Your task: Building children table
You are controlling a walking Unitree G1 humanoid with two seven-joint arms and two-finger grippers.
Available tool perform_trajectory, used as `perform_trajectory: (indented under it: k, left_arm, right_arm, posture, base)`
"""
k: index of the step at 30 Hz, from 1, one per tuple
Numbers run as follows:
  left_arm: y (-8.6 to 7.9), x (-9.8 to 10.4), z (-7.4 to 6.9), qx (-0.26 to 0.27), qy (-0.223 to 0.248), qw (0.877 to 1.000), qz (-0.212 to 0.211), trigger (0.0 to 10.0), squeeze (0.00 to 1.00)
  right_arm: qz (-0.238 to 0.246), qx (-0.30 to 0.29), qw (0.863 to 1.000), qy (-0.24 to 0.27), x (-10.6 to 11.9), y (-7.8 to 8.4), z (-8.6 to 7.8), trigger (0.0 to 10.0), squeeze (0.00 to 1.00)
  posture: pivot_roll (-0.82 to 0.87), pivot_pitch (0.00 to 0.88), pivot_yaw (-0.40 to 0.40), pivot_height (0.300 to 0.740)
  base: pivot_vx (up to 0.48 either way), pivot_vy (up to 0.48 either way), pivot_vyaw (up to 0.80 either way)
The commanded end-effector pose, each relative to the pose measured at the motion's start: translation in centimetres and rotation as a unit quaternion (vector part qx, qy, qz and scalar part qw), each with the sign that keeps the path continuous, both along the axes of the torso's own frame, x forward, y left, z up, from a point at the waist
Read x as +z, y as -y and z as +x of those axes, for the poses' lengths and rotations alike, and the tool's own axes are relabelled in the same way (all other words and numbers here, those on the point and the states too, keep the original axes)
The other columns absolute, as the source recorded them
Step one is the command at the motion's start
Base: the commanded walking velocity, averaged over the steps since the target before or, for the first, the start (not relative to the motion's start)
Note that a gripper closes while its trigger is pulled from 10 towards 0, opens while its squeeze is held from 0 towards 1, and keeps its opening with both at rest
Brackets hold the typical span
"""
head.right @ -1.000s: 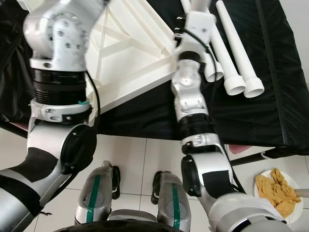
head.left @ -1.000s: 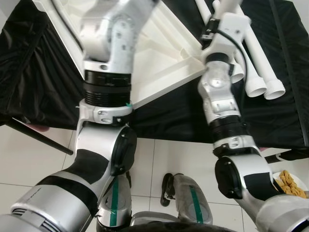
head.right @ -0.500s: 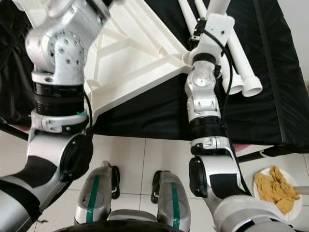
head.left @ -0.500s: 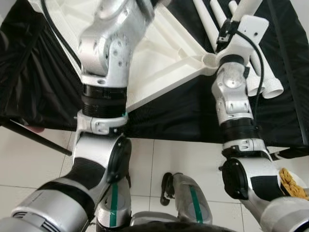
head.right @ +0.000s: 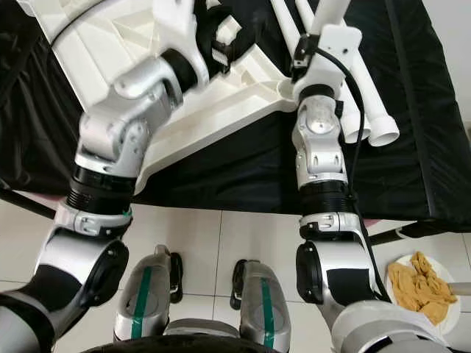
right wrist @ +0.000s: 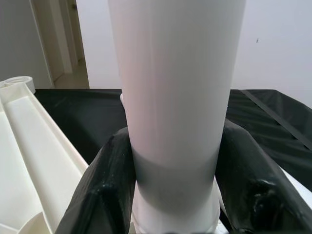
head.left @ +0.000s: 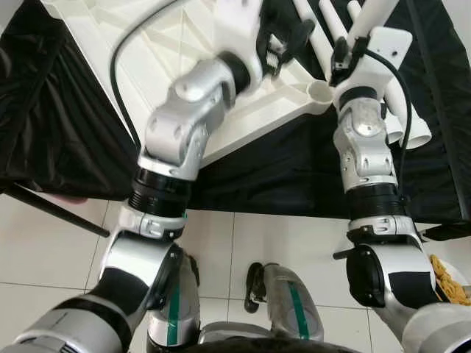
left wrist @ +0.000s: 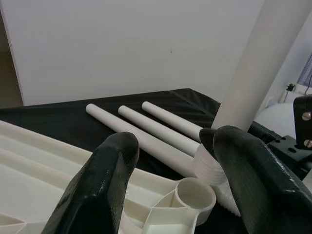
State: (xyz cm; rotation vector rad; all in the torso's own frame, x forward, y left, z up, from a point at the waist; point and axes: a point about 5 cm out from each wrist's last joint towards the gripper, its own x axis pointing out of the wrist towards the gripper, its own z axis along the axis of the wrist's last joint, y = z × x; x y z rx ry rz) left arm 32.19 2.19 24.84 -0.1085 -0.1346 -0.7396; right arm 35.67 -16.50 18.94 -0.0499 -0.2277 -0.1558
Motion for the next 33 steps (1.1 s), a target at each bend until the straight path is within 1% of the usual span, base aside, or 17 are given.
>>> perform_trajectory:
  k: [1, 5, 6, 9, 10, 11, 12, 14, 15, 16, 17, 18, 19, 23, 26, 29, 33]
  left_arm:
    - [0.5, 0.3, -0.2, -0.016, 0.012, 1.0, 0.013, 10.0, 0.0]
    - [0.4, 0.2, -0.2, -0.013, 0.014, 1.0, 0.017, 10.0, 0.0]
    - [0.2, -0.4, -0.1, 0.0, 0.019, 0.999, 0.039, 10.0, 0.0]
    - [-0.2, -1.2, 0.0, 0.013, 0.022, 0.998, 0.06, 10.0, 0.0]
    - [-0.7, -2.1, 0.2, 0.035, 0.023, 0.996, 0.083, 10.0, 0.0]
    - [-0.7, -2.1, 0.2, 0.035, 0.023, 0.996, 0.083, 10.0, 0.0]
    - [-1.2, -2.8, 0.5, 0.057, 0.021, 0.993, 0.097, 10.0, 0.0]
    - [-2.5, -3.7, 1.2, 0.109, 0.002, 0.989, 0.096, 10.0, 0.0]
    - [-2.5, -3.7, 1.2, 0.109, 0.002, 0.989, 0.096, 10.0, 0.0]
    - [-3.5, -4.0, 1.7, 0.139, -0.003, 0.986, 0.094, 10.0, 0.0]
    - [-3.5, -4.0, 1.7, 0.139, -0.003, 0.986, 0.094, 10.0, 0.0]
    - [-4.6, -4.2, 2.2, 0.168, -0.017, 0.982, 0.085, 10.0, 0.0]
    - [-4.6, -4.2, 2.2, 0.168, -0.017, 0.982, 0.085, 10.0, 0.0]
    - [-8.4, -4.7, 3.4, 0.244, -0.028, 0.965, 0.092, 10.0, 0.0]
    - [-9.1, -4.9, 3.6, 0.256, -0.032, 0.961, 0.096, 10.0, 0.0]
    - [-11.4, -5.5, 4.0, 0.315, -0.04, 0.942, 0.106, 10.0, 0.0]
    - [-12.4, -5.5, 4.1, 0.341, -0.033, 0.933, 0.107, 10.0, 0.0]
  right_arm:
    - [0.004, 0.008, 1.0, -0.002, 0.1, -0.2, 0.0, 10.0, 0.0]
    - [0.004, 0.013, 1.0, -0.004, 0.1, -0.3, 0.0, 10.0, 0.0]
    - [0.005, 0.02, 1.0, -0.006, 0.1, -0.2, 0.0, 10.0, 0.0]
    - [0.004, 0.023, 1.0, -0.007, 0.1, -0.1, 0.0, 10.0, 0.0]
    - [0.004, 0.025, 1.0, -0.008, 0.1, 0.1, 0.0, 10.0, 0.0]
    - [0.004, 0.025, 1.0, -0.008, 0.1, 0.1, 0.0, 10.0, 0.0]
    - [0.007, 0.027, 1.0, -0.009, 0.2, 0.3, 0.0, 10.0, 0.0]
    - [0.015, 0.035, 0.999, -0.01, 0.2, 0.3, 0.0, 10.0, 0.0]
    - [0.015, 0.035, 0.999, -0.01, 0.2, 0.3, 0.0, 10.0, 0.0]
    - [0.018, 0.042, 0.999, -0.01, 0.2, 0.3, 0.0, 10.0, 0.0]
    - [0.018, 0.042, 0.999, -0.01, 0.2, 0.3, 0.0, 10.0, 0.0]
    - [0.022, 0.049, 0.998, -0.01, 0.1, 0.2, 0.0, 10.0, 0.0]
    - [0.022, 0.049, 0.998, -0.01, 0.1, 0.2, 0.0, 10.0, 0.0]
    - [0.036, 0.065, 0.997, -0.008, 0.1, 0.5, 0.0, 10.0, 0.0]
    - [0.037, 0.067, 0.997, -0.007, 0.1, 0.6, 0.0, 10.0, 0.0]
    - [0.048, 0.072, 0.996, -0.007, 0.3, 1.1, 0.1, 10.0, 0.0]
    - [0.054, 0.076, 0.996, -0.008, 0.3, 1.3, 0.0, 10.0, 0.0]
  posture:
    - [0.07, 0.022, -0.032, 0.74]
    - [0.07, 0.022, -0.032, 0.74]
    - [0.08, 0.03, -0.037, 0.74]
    - [0.07, 0.033, -0.038, 0.74]
    - [0.07, 0.033, -0.038, 0.74]
    - [0.07, 0.033, -0.038, 0.74]
    - [0.07, 0.034, -0.038, 0.74]
    - [0.07, 0.029, -0.041, 0.74]
    - [0.07, 0.029, -0.041, 0.74]
    - [0.07, 0.026, -0.043, 0.74]
    - [0.07, 0.026, -0.043, 0.74]
    - [0.07, 0.017, -0.049, 0.74]
    - [0.07, 0.017, -0.049, 0.74]
    - [0.07, 0.0, -0.06, 0.74]
    - [0.07, 0.0, -0.06, 0.74]
    - [0.07, 0.0, -0.052, 0.74]
    - [0.07, 0.0, -0.041, 0.74]
  base:
    - [0.0, 0.0, 0.0]
    - [0.0, 0.0, 0.0]
    - [0.0, 0.0, 0.0]
    - [0.0, 0.0, 0.0]
    - [0.0, 0.0, 0.0]
    - [0.0, 0.0, 0.0]
    - [0.0, 0.0, 0.0]
    - [0.0, 0.0, 0.0]
    - [0.0, 0.0, 0.0]
    - [0.0, 0.0, 0.0]
    - [0.0, 0.0, 0.0]
    - [0.0, 0.0, 0.0]
    - [0.0, 0.0, 0.0]
    - [0.0, 0.0, 0.0]
    - [0.0, 0.0, 0.0]
    - [0.0, 0.0, 0.0]
    - [0.0, 0.0, 0.0]
